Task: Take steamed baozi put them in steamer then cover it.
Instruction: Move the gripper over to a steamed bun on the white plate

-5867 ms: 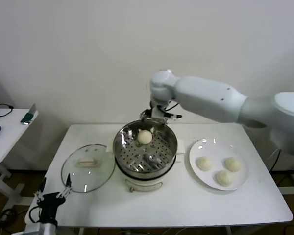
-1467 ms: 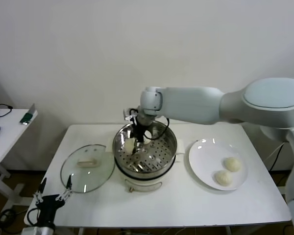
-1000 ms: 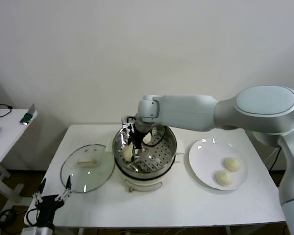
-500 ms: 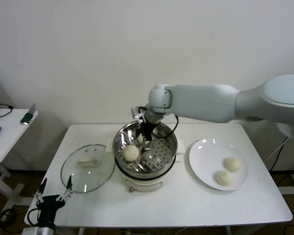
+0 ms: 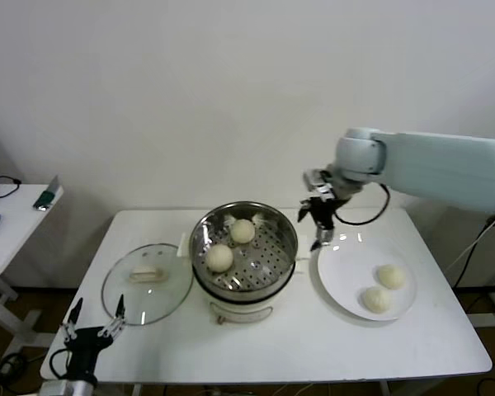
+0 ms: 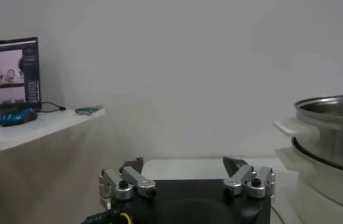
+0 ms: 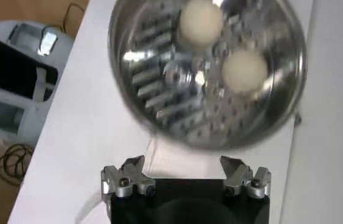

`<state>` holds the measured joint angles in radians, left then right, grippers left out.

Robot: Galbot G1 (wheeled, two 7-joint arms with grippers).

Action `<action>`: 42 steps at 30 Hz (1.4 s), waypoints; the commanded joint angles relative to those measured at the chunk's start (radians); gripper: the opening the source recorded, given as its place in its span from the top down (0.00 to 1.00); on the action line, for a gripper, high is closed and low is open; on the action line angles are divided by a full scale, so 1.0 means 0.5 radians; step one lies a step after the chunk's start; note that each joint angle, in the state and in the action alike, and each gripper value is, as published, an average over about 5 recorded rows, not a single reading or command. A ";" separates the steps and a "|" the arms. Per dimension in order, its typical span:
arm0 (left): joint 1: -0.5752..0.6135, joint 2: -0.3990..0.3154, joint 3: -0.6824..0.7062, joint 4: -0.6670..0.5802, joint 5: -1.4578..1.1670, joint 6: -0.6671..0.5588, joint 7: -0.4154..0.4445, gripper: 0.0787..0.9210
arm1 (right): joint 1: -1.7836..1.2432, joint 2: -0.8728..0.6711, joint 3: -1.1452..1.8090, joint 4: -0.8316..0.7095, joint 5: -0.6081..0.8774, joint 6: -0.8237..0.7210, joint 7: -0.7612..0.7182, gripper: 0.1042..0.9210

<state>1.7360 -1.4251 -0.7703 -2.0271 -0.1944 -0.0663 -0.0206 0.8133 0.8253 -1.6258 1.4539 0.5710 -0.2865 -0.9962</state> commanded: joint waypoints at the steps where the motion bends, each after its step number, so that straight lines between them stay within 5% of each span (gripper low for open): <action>1: 0.034 -0.008 -0.008 -0.038 0.016 0.029 0.013 0.12 | -0.270 -0.513 0.096 0.074 -0.461 0.049 -0.060 0.12; 17: 0.102 -0.053 -0.049 -0.060 0.030 0.034 -0.040 0.12 | -1.139 -0.591 0.672 -0.278 -0.927 0.149 -0.128 0.12; 42: 0.159 -0.087 -0.041 -0.060 0.060 0.030 -0.048 0.12 | -1.292 -0.283 0.800 -0.571 -0.939 0.181 -0.148 0.12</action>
<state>1.8138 -1.4674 -0.7910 -2.0581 -0.1656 -0.0515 -0.0424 0.1990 0.6557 -1.2493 1.2017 0.1165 -0.1982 -1.0696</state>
